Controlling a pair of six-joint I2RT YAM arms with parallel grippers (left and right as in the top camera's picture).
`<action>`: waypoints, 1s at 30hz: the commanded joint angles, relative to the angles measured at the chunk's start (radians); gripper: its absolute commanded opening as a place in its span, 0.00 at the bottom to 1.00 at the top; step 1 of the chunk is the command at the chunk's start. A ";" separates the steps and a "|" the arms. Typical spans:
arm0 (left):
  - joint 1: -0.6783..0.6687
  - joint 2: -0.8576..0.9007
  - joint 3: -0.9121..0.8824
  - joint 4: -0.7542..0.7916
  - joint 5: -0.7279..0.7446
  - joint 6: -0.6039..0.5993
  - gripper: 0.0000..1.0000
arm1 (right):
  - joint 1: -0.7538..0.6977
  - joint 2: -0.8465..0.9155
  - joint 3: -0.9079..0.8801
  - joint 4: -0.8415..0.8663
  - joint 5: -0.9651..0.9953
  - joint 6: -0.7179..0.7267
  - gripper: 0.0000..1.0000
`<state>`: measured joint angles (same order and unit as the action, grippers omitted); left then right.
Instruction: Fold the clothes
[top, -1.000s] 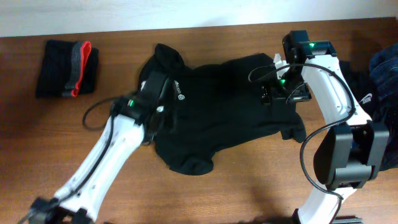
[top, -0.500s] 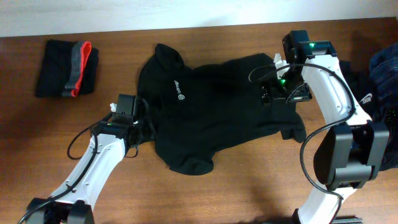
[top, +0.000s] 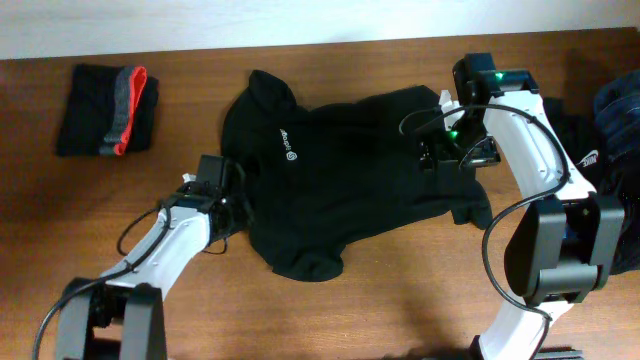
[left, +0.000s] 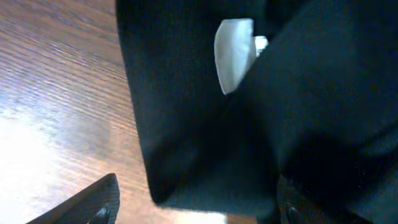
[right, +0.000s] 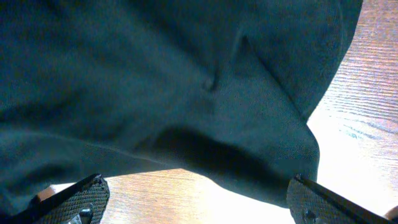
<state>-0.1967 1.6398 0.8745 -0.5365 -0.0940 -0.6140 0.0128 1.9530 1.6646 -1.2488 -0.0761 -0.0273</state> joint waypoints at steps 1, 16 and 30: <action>0.004 0.042 -0.011 0.011 0.001 -0.049 0.81 | 0.001 -0.022 -0.005 0.006 -0.002 -0.002 0.97; 0.018 0.080 -0.011 0.026 -0.122 0.044 0.30 | 0.000 -0.022 -0.006 0.012 -0.002 -0.002 0.98; 0.176 0.080 -0.011 0.110 -0.182 0.224 0.31 | 0.000 -0.022 -0.006 0.026 0.003 -0.002 0.99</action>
<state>-0.0452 1.7042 0.8738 -0.4492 -0.2478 -0.4614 0.0128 1.9530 1.6638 -1.2251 -0.0757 -0.0277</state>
